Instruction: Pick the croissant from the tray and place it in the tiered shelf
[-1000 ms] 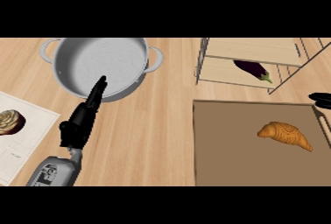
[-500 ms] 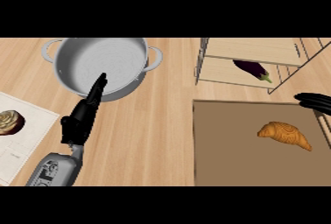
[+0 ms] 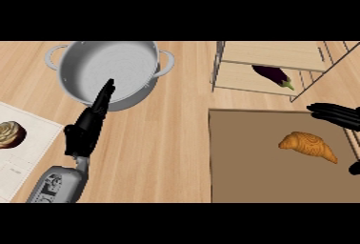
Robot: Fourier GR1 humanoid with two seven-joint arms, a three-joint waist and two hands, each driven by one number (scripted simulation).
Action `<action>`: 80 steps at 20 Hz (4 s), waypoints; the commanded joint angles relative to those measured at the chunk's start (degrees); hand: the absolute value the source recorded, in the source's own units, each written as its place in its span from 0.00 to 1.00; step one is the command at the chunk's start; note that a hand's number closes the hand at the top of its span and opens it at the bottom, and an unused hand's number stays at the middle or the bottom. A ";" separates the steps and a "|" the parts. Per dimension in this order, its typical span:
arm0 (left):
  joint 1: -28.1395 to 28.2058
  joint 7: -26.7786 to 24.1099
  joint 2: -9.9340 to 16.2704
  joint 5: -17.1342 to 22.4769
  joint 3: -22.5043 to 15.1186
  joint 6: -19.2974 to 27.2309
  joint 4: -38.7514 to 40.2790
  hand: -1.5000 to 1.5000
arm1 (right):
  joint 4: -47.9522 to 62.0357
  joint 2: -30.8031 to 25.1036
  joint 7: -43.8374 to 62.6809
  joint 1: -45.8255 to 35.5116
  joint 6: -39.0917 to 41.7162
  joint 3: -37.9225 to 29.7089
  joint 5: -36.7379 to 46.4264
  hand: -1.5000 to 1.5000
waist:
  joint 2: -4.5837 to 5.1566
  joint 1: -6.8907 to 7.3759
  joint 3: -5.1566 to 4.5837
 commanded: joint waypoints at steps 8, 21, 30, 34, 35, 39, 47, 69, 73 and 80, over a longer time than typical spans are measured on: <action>1.96 -0.02 -3.06 -2.62 -1.21 0.54 1.15 0.50 | 3.35 5.61 -4.66 -2.44 2.92 1.47 3.46 0.00 | 0.25 -0.07 -0.23; 1.37 -0.13 -2.71 -2.47 1.44 -1.75 0.84 0.50 | 11.35 6.35 -13.09 -3.07 -5.00 2.47 11.05 1.00 | 0.30 -0.12 -0.19; 1.61 -0.74 -3.79 -3.26 1.83 -1.77 2.21 0.50 | 9.34 8.24 -15.36 -1.49 -6.73 -0.46 8.01 1.00 | 0.28 -0.50 -0.21; 2.35 1.08 -1.70 -2.60 2.84 -2.41 0.20 0.50 | 7.00 22.04 27.69 -1.54 -9.65 -0.47 7.57 1.00 | -0.64 -1.76 -0.86; 3.25 0.68 -2.10 -2.71 2.69 -1.98 0.12 0.50 | 8.27 21.54 31.21 -1.45 -10.06 -2.00 7.10 1.00 | -0.85 -2.28 -1.11; 3.23 1.20 -1.60 -2.70 3.14 -1.99 -0.29 0.50 | 7.07 27.20 43.95 -2.99 -12.71 -3.59 6.72 1.00 | -1.27 -2.09 -1.23; 4.29 1.44 -1.90 -2.79 2.92 -1.92 -0.14 0.50 | -4.25 45.41 63.75 -7.47 -25.50 -7.31 4.14 1.00 | -2.33 -3.12 -0.88; 3.29 1.32 -2.31 -2.16 3.67 -2.86 -0.39 0.50 | -25.98 53.62 138.43 -42.00 -21.13 -0.20 52.72 1.00 | -0.94 -2.15 -0.39; 2.14 1.32 -1.48 -2.61 4.25 -3.42 -0.03 0.50 | -32.15 53.62 140.11 -43.20 -14.47 -2.23 55.08 1.00 | -0.58 -1.83 -0.30; 1.26 0.81 -2.74 -3.49 3.89 -2.99 1.30 0.50 | -29.91 52.73 136.06 -48.46 -8.95 -11.64 58.55 1.00 | -0.18 -1.33 -0.30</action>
